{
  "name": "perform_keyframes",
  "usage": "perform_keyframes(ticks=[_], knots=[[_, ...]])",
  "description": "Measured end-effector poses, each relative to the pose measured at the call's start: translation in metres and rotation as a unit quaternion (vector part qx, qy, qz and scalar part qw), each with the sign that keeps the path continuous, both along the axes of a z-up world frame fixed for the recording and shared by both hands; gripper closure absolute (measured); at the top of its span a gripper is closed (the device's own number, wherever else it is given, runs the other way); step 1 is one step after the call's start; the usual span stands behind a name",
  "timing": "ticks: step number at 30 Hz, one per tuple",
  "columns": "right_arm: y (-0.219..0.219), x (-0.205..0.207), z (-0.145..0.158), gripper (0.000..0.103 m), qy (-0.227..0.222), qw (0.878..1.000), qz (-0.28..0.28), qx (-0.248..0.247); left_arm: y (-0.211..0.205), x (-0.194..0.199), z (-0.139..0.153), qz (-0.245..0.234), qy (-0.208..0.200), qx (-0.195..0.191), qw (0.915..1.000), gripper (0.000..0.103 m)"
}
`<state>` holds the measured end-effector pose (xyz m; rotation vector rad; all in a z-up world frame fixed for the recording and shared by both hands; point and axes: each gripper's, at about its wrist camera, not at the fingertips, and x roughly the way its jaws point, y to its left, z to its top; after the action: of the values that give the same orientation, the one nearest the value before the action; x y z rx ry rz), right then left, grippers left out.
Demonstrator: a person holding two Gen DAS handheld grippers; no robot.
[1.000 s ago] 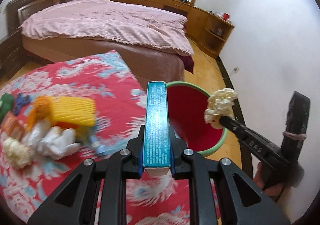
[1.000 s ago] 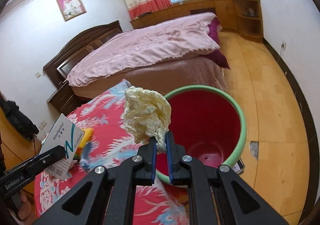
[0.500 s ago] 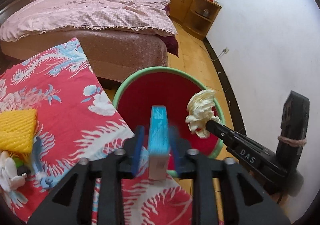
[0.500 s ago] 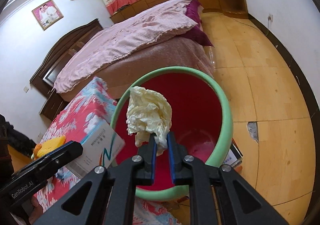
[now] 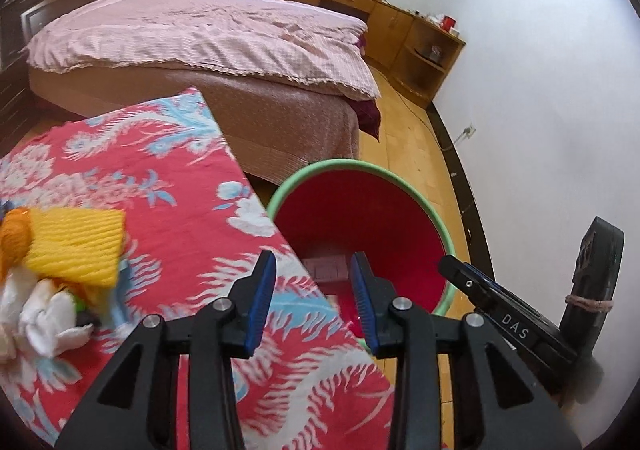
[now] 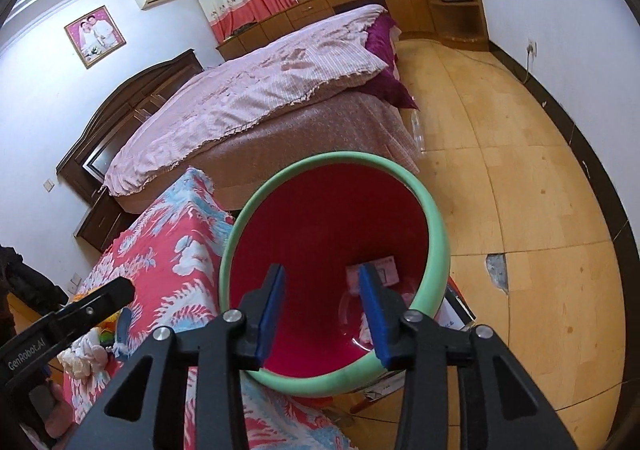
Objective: Collect trash
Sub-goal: 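Open both tools to drop the box and paper ball into the bin, then grasp a crumpled paper ball with the left tool while the right tool grasps the blue plastic piece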
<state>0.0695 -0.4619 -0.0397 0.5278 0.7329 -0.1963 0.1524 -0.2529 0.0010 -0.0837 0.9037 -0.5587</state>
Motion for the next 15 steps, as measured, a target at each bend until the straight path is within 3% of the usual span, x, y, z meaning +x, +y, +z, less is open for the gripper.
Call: perform_keyframes(ticks=[15], knots=[[0.059,-0.021,0.039,0.048,-0.033,0.998,0.052,-0.010,0.076,-0.031,0.021,0.081,-0.015,-0.005,0.9966,0.065]])
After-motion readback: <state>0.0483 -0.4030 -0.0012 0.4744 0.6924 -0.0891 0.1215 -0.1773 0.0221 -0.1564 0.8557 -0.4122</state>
